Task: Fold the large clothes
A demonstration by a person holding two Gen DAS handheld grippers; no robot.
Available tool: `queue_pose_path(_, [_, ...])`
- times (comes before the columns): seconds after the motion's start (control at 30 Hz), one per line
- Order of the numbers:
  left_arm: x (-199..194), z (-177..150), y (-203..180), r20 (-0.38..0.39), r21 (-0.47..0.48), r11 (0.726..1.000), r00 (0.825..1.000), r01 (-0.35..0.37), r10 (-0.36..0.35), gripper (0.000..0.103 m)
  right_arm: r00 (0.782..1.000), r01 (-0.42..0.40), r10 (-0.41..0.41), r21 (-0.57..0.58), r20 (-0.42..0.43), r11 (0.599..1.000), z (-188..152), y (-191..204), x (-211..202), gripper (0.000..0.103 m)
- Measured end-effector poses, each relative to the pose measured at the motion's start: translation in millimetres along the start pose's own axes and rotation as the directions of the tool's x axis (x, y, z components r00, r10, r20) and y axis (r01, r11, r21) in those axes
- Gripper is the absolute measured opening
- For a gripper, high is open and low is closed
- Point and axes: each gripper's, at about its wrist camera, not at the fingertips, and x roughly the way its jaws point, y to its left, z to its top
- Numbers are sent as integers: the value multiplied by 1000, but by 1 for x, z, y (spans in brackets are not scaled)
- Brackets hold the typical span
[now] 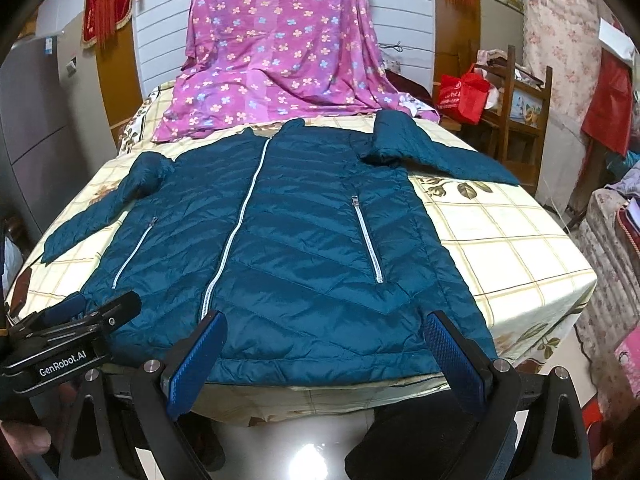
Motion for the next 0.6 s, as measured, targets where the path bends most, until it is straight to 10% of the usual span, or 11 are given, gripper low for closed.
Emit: queue_pose_path(0.6, [19, 22, 7, -4, 39, 997, 998, -59, 59, 103, 999, -45, 45, -41, 6, 998, 17, 7, 27, 98])
